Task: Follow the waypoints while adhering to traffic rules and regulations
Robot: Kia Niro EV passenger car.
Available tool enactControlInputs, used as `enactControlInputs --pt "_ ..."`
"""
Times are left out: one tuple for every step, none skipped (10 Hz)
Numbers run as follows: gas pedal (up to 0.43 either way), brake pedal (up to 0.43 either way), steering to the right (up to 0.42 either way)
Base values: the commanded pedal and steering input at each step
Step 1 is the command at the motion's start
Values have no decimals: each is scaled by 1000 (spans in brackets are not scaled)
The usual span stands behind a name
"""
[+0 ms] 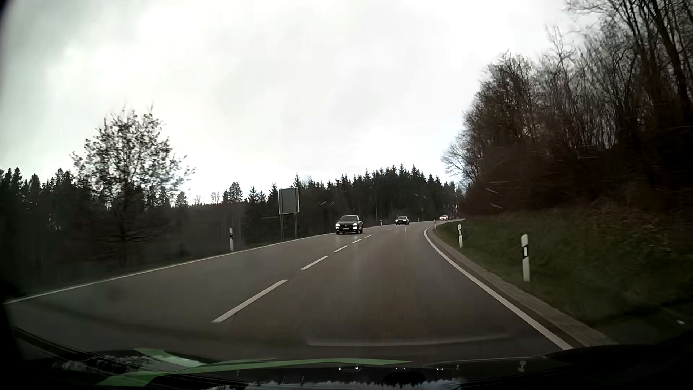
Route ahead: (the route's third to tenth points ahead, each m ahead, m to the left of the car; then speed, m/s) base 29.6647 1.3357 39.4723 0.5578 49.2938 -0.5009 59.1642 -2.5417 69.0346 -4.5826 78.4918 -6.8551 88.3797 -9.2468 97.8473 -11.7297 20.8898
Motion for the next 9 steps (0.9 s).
enactControlInputs --pt "240 0 19" --pt "240 0 19" --pt "240 0 18" --pt "240 0 18" --pt "240 0 19" --pt "228 0 19" --pt "228 0 18" --pt "228 0 18" --pt "228 0 19"
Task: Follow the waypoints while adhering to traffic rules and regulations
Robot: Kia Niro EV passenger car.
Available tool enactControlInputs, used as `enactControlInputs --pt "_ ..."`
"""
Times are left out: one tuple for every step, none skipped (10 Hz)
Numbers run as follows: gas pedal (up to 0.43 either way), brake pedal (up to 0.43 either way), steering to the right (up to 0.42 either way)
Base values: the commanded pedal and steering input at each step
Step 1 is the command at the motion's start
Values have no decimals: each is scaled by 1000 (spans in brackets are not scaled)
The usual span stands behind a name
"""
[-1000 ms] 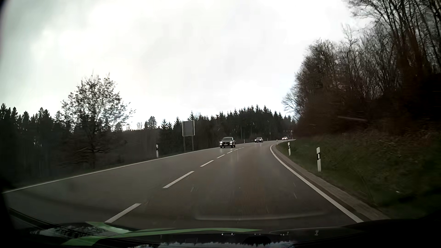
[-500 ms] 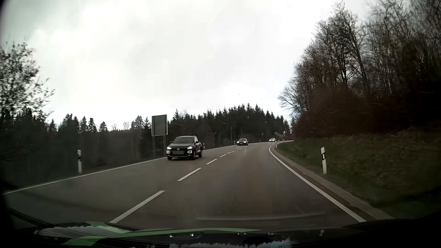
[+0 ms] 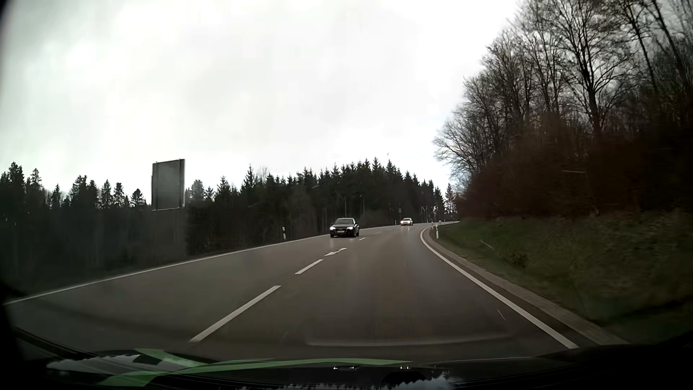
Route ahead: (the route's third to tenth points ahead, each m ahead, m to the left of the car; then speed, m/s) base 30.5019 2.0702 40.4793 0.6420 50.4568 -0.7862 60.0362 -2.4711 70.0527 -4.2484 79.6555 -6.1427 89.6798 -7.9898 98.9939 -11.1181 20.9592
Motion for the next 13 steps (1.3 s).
enactControlInputs --pt "228 0 18" --pt "228 0 18" --pt "228 0 19" --pt "228 0 19" --pt "220 0 18" --pt "220 0 18" --pt "220 0 17" --pt "220 0 14" --pt "220 0 14" --pt "220 0 14" --pt "220 0 14" --pt "220 0 14" --pt "220 0 14"
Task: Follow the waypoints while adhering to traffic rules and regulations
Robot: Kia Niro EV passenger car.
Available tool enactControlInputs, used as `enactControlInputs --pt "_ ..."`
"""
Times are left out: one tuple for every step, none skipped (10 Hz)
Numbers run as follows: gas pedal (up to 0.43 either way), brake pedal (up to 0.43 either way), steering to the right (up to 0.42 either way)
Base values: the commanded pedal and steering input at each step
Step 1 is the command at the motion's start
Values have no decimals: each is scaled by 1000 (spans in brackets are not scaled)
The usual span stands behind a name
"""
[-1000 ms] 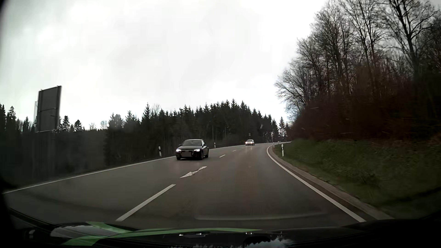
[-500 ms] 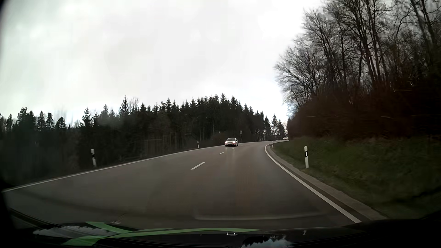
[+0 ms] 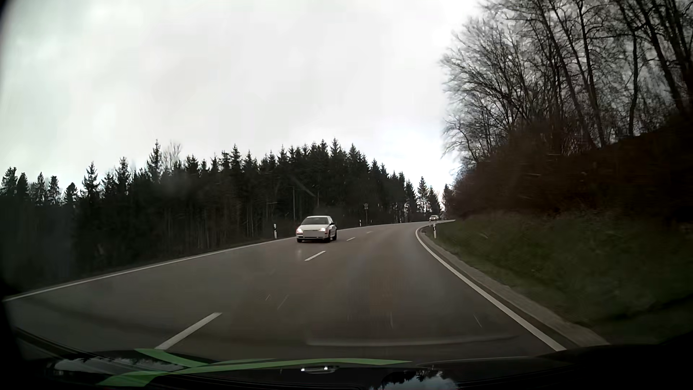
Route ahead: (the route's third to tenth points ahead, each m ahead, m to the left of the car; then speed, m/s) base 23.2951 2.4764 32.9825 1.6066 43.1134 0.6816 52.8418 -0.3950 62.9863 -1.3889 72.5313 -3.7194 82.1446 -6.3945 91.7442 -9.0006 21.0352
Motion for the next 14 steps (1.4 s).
enactControlInputs --pt "220 0 14" --pt "220 0 14" --pt "220 0 14" --pt "220 0 14" --pt "220 0 14" --pt "220 0 14" --pt "220 0 14" --pt "220 0 14" --pt "220 0 14" --pt "220 0 14" --pt "220 0 14" --pt "220 0 14" --pt "220 0 14" --pt "209 0 14"
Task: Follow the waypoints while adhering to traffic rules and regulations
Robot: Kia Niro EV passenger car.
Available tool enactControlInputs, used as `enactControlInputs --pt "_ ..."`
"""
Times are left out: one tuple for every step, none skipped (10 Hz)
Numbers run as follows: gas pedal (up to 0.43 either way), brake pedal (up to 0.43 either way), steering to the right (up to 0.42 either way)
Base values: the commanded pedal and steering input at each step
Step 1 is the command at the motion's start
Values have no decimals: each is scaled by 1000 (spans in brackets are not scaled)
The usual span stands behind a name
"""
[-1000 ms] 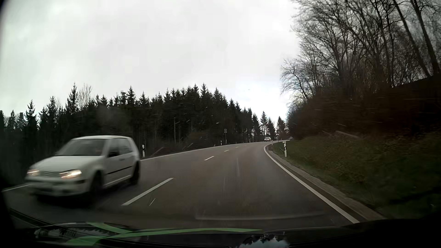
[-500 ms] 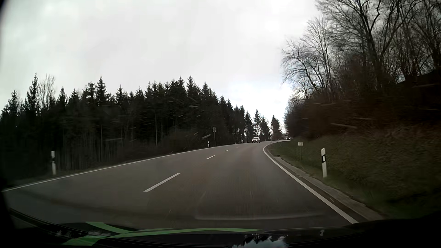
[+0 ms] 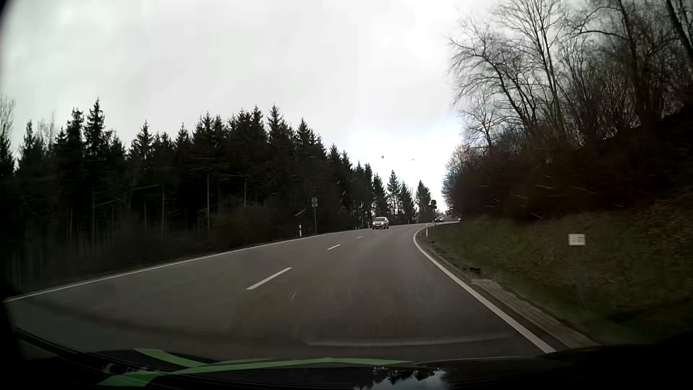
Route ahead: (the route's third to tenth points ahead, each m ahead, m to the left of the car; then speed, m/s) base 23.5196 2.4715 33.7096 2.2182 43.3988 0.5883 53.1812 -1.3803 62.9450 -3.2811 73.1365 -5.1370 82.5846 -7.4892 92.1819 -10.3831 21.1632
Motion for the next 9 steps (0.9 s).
enactControlInputs --pt "209 0 14" --pt "209 0 14" --pt "209 0 14" --pt "209 0 14" --pt "209 0 14" --pt "209 0 14" --pt "209 0 14" --pt "209 0 14" --pt "209 0 14"
